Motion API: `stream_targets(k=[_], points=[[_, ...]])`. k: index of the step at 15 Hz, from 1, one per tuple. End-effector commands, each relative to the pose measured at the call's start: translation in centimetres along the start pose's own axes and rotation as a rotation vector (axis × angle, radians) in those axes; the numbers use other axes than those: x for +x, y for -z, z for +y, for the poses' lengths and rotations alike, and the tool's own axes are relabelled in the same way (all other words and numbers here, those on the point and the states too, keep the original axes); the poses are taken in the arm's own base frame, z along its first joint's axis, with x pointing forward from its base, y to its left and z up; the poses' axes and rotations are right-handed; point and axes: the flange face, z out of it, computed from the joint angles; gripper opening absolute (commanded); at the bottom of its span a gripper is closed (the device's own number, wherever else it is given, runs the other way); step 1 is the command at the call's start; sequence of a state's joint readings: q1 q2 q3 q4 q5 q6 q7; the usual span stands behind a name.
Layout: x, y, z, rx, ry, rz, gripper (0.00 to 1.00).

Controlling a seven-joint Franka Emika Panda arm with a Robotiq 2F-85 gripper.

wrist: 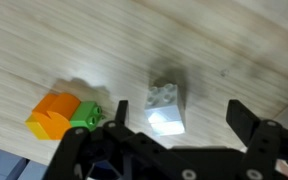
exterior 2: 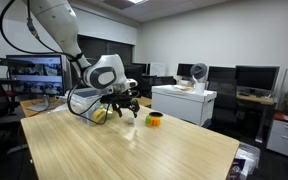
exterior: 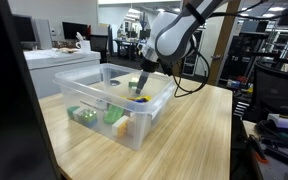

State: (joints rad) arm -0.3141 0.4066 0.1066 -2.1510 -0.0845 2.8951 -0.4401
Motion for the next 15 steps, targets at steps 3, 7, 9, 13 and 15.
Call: stream_targets(k=[3, 7, 9, 13, 15], points=[[0.4, -0.1, 0.2, -0.018, 0.035, 0.037, 1.00], [0.9, -1.3, -0.2, -0.027, 0.028, 0.044, 1.00], [1.1, -2.0, -0.1, -0.032, 0.027, 0.041, 1.00], [1.4, -3.6, 0.1, -0.048, 0.026, 0.035, 1.00], [1.6, -4.0, 0.0, -0.051, 0.017, 0.040, 0.74]])
